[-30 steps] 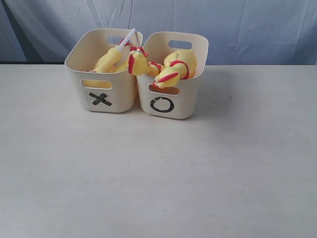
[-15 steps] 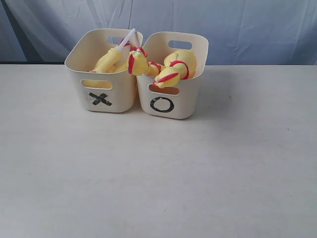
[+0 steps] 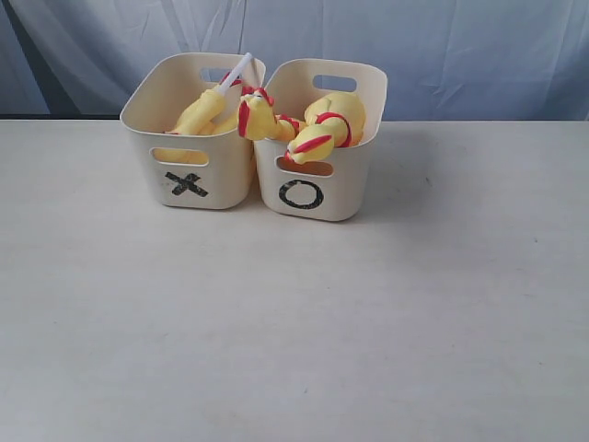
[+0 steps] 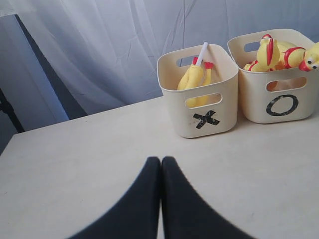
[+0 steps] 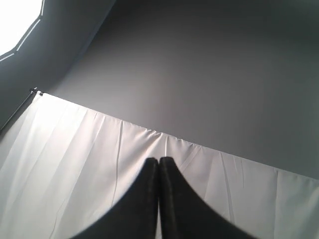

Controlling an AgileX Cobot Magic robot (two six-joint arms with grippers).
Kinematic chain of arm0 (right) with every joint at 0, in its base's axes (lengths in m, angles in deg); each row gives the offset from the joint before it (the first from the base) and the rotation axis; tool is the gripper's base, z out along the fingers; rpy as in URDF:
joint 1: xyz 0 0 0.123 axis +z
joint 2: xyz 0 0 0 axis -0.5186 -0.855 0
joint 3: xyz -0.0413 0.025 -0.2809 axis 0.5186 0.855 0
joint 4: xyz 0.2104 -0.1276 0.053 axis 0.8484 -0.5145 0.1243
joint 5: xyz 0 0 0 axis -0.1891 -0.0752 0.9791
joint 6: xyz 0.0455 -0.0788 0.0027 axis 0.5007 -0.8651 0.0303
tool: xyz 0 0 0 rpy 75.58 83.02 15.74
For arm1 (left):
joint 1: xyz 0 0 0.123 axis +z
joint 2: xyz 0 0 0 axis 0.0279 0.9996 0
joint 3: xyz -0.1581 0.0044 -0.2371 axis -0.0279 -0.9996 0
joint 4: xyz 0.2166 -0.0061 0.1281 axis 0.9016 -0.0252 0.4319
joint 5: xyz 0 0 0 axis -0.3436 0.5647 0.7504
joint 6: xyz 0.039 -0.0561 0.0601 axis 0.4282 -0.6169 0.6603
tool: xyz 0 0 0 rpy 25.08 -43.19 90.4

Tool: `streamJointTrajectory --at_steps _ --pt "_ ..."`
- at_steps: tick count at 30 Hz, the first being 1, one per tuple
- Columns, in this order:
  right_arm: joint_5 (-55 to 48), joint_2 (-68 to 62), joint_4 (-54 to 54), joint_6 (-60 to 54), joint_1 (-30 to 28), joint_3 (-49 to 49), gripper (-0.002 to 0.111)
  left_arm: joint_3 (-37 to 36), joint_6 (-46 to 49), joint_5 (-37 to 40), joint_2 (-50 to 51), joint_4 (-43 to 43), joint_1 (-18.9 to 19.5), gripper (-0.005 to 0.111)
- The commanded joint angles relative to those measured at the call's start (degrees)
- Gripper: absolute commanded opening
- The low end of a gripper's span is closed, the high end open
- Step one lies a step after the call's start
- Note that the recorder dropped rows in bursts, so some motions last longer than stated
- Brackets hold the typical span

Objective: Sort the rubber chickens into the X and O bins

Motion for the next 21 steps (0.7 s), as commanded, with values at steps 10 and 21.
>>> streamJointTrajectory --at_steps 10,21 --pt "-11.6 0.1 -0.7 2.3 -0.8 1.8 0.000 -0.3 -0.2 -0.5 -0.4 0.1 0.1 0.001" --pt "17.5 0.1 -1.0 2.3 -3.0 13.8 0.000 -6.5 -0.2 -28.1 -0.4 -1.8 0.1 0.001"
